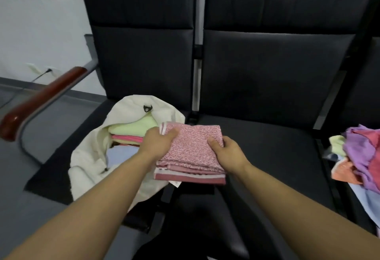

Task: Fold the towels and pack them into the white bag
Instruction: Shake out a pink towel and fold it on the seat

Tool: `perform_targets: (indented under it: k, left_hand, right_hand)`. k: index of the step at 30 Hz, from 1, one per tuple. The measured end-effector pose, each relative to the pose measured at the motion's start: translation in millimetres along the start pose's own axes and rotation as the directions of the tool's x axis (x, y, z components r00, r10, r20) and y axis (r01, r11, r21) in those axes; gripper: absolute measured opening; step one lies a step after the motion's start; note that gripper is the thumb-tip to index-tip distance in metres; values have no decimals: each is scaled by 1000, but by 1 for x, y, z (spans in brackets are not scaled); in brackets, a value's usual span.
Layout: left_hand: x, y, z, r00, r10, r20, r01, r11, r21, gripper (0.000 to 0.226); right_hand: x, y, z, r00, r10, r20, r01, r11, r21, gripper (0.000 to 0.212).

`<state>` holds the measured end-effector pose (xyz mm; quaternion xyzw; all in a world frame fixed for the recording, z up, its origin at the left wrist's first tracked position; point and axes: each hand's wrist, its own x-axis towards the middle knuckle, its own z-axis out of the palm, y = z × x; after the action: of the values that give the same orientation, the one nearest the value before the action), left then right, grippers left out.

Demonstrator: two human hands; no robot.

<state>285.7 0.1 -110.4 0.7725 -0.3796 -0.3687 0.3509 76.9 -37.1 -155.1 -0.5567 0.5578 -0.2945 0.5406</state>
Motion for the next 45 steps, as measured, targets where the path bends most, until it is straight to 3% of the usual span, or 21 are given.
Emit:
perform_targets:
  k: [5,10,14,16,17,19,21,24,28,31,34,36,40,43,45]
  left_hand:
    - [22,-33,-95,979,-159,-125,157,987,-24,50]
    - [42,-61,-138,931,-365,10,339,856,-389,29]
    - [61,-68,-132,937,-344,54,321,793,-518,27]
    - [69,-69,-127,937,-338,92,332,771,-544,28]
    - [69,-70,-125,933,-343,107,345,772,-534,28]
    - [68,-78,-125,926,-363,104,370,815,-446,27]
    - [67,-90,-127,914,-402,51,399,868,-296,38]
    - [65,-94,-136,899,-437,25,436,889,-141,52]
    - [61,-77,-143,920,-393,-9,392,916,87,58]
    - [61,-60,-151,931,-358,-67,362,886,289,59]
    - [54,-47,-158,963,-258,-82,249,726,641,67]
    - [55,-53,-157,975,-206,-79,196,641,743,74]
    - [63,-89,-156,957,-277,-80,246,638,730,73]
    - [52,-98,-158,982,-185,-40,171,774,610,36]
    - [43,-102,-153,974,-222,-42,214,844,491,24]
  right_hand:
    - [20,-38,95,985,43,168,-49,998,31,30]
    - [30,-51,159,947,150,283,-244,911,332,30]
    - [33,-48,173,946,168,276,-290,822,491,26]
    - [36,-44,173,950,138,281,-266,827,496,22]
    - [36,-41,173,954,113,279,-229,874,428,20]
    - [34,-36,170,948,67,311,-105,989,106,30]
    - [32,-31,168,932,101,347,-5,964,-265,51]
    - [31,-35,168,929,137,344,47,879,-475,55]
    - [22,-66,169,907,102,409,170,799,-577,48]
    - [17,-84,168,880,161,448,195,736,-649,47]
    - [10,-96,173,878,212,430,159,717,-678,47]
    - [7,-95,179,858,305,412,68,728,-682,46]
    - [-1,-92,183,851,332,408,59,709,-702,58]
    - [-7,-77,180,885,237,401,118,719,-685,38]
    - [-13,-66,177,883,167,439,195,719,-666,32]
